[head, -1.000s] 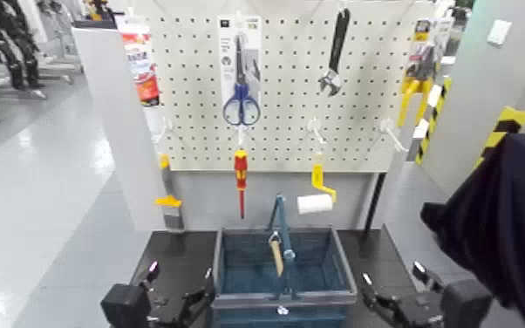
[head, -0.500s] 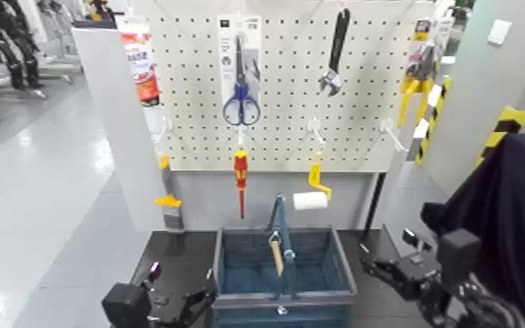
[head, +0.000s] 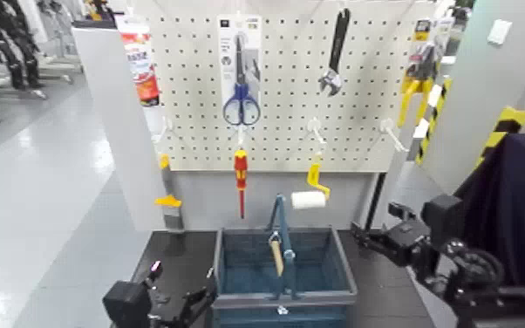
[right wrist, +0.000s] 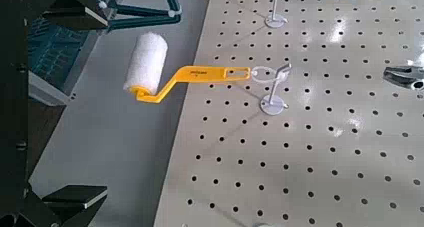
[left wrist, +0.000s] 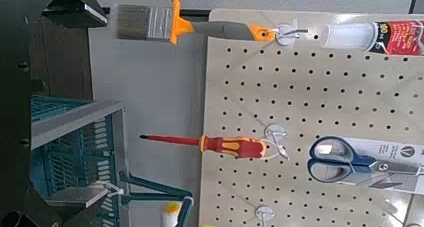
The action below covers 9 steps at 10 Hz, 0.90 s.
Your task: Put the yellow roller into the crate.
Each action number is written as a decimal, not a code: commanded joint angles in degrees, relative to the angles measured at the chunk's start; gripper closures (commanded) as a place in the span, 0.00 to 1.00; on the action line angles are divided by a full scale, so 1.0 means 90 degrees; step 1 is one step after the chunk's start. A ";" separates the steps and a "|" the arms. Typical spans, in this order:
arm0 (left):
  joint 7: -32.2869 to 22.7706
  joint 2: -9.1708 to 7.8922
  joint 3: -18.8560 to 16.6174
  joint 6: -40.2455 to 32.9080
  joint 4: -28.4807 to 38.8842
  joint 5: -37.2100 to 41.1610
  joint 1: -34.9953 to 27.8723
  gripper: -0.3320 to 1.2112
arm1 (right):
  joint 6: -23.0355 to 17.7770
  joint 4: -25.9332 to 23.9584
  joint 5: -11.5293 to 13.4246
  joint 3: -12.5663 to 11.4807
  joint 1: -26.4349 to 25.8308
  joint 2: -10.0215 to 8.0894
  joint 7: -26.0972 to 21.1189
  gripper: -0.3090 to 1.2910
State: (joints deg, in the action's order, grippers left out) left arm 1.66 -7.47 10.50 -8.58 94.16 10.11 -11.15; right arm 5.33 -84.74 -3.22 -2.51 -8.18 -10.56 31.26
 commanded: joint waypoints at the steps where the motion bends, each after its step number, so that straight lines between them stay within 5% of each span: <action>1: 0.0020 -0.0001 0.0015 0.0016 -0.0023 0.0000 0.0027 0.29 | -0.0309 0.0831 -0.0169 0.0240 -0.0673 -0.0135 0.0208 0.28; 9: 0.0088 0.0029 0.0103 -0.0004 -0.0169 0.0020 0.0184 0.29 | -0.1110 0.3800 -0.0843 0.1460 -0.2821 -0.0321 0.1029 0.28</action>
State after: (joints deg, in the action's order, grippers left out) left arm 2.46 -7.20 11.46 -8.57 92.69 10.28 -9.55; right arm -4.01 -52.69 -10.52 9.95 -32.12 -13.57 40.55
